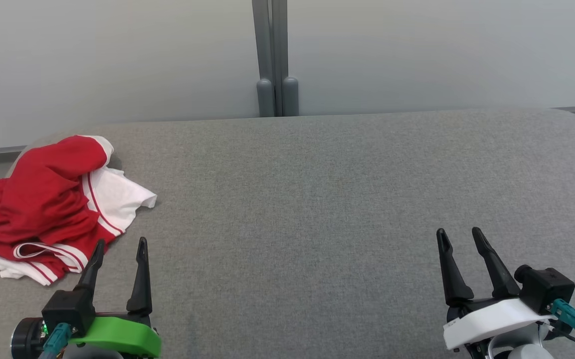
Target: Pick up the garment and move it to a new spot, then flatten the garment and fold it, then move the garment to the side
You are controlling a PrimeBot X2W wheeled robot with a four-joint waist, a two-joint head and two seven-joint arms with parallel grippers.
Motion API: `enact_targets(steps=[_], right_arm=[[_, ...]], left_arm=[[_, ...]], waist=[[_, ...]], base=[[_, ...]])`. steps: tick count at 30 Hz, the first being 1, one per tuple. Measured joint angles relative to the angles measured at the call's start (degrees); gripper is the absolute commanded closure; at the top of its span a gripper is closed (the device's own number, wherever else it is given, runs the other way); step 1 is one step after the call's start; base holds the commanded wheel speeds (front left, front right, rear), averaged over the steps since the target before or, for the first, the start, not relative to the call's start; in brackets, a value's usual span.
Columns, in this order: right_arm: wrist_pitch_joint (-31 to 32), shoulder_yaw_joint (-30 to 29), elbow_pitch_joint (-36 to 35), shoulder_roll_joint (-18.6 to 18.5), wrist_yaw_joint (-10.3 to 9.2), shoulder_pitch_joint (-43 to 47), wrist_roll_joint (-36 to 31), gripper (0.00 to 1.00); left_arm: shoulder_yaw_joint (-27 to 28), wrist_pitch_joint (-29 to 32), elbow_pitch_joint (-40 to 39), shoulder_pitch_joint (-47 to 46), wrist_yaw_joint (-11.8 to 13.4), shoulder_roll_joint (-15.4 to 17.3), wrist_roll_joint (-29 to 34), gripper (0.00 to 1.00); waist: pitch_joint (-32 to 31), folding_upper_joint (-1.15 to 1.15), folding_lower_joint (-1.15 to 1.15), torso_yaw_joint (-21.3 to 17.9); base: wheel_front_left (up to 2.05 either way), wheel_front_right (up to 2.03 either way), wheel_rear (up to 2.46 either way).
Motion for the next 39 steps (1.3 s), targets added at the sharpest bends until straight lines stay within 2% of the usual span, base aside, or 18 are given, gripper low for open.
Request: enact_targets(steps=[7, 18, 39], right_arm=[[-0.75, -0.01, -0.04, -0.21, 0.00, 0.20, -2.60, 0.00], [-1.80, -0.05, 0.64, -0.20, 0.01, 0.54, -6.43, 0.00], [-1.82, -2.80, 1.33, 0.77, 0.01, 1.48, -4.46, 0.00]], left_arm=[[1.22, -0.88, 2.09, 0.03, -0.85, -0.04, 1.87, 0.00], [1.78, -1.82, 6.33, 0.02, -0.83, -0.45, 4.86, 0.00], [3.35, -1.82, 7.00, 0.69, 0.25, -0.85, 2.72, 0.00]], waist=[[-0.28, 0.00, 0.00, 0.23], [-0.92, 0.00, 0.00, 0.60], [-1.54, 0.00, 0.00, 0.70]], base=[[0.00, 0.00, 0.00], [0.00, 0.00, 0.00], [0.00, 0.00, 0.00]])
